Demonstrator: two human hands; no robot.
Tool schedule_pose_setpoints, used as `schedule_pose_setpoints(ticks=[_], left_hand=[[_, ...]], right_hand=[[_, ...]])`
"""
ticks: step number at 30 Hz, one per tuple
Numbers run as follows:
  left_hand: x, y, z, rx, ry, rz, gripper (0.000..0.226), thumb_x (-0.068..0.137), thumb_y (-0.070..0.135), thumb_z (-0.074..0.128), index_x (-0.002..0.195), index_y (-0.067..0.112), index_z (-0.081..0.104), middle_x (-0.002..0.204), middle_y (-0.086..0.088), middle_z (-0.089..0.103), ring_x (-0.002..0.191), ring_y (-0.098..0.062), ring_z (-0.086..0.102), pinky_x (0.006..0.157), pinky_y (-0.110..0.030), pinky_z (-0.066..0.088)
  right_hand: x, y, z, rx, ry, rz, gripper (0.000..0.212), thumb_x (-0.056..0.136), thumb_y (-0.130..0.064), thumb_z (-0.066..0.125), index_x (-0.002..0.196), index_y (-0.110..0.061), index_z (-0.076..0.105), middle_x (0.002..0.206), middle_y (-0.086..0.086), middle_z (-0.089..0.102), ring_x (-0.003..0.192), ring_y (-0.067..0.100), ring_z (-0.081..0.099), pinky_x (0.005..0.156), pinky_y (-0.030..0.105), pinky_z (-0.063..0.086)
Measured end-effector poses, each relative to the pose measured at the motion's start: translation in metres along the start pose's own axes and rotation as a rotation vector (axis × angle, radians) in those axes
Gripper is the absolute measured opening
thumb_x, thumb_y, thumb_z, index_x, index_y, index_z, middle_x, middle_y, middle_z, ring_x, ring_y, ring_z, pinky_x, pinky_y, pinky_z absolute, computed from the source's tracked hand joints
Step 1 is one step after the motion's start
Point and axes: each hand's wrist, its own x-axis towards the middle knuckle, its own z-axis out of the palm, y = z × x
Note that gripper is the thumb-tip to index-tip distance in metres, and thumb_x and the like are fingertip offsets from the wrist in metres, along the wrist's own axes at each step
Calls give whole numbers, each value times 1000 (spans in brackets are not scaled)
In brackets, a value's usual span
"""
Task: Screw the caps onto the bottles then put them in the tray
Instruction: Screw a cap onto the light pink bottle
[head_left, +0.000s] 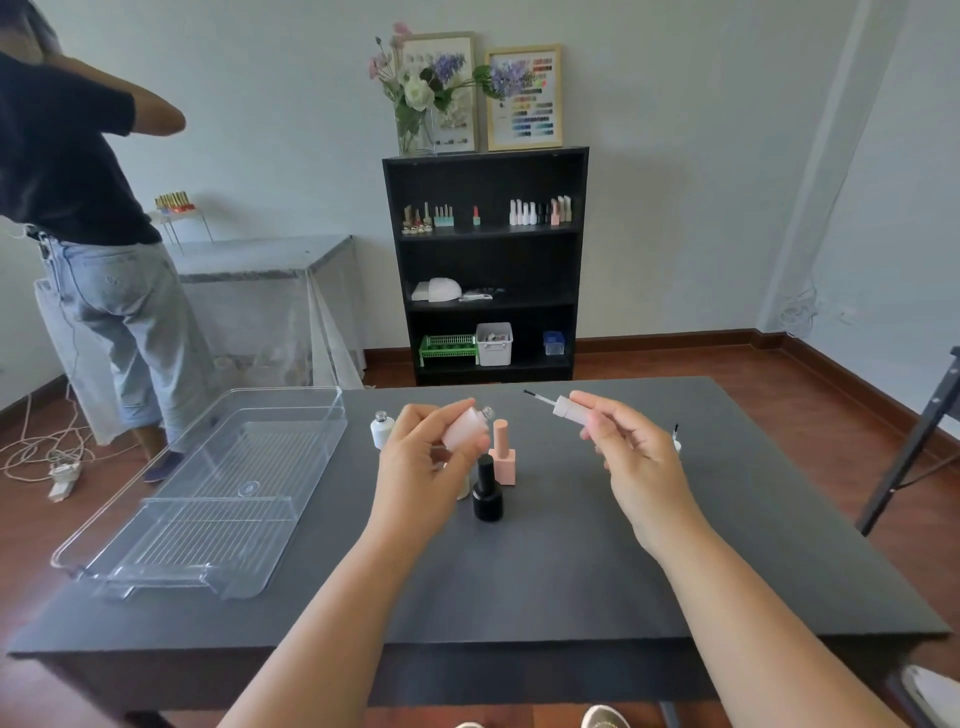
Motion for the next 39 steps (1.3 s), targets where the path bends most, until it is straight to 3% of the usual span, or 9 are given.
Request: schedule_pose_setpoints(ticks=[7,11,18,39], left_hand=[[-13,13,9,-59,-44,31,39,81,15,77,116,30,67,101,5,56,80,2,57,72,-6,44],[-19,19,13,-68,-65,48,38,83,15,76,117,31,67,104,7,56,88,-1,59,76,-12,48],[-25,28,13,-84,-56,64,38,83,15,76,116,32,67,104,8,55,92,-8,61,80,-29,56],[-41,41,9,-80,-91,91,36,83,19,77,116,30,69,104,7,56,86,-11,60,77,-31,56]], right_hand=[[-13,-25,-22,-289,-86,-222,18,94,-20,58,105,-31,69,82,-18,56,67,5,45,63,11,35],[-16,-28,-29,-376,-109,-258,24,94,-18,58,104,-38,66,91,-14,58,74,10,47,67,14,35],[-22,-33,-36,-398,-113,-269,25,93,-16,60,104,-38,67,98,-15,60,80,10,49,69,11,35],[-42,-43,-45,-400,-124,-277,24,93,-14,60,104,-33,69,97,-14,59,80,10,48,70,8,35]])
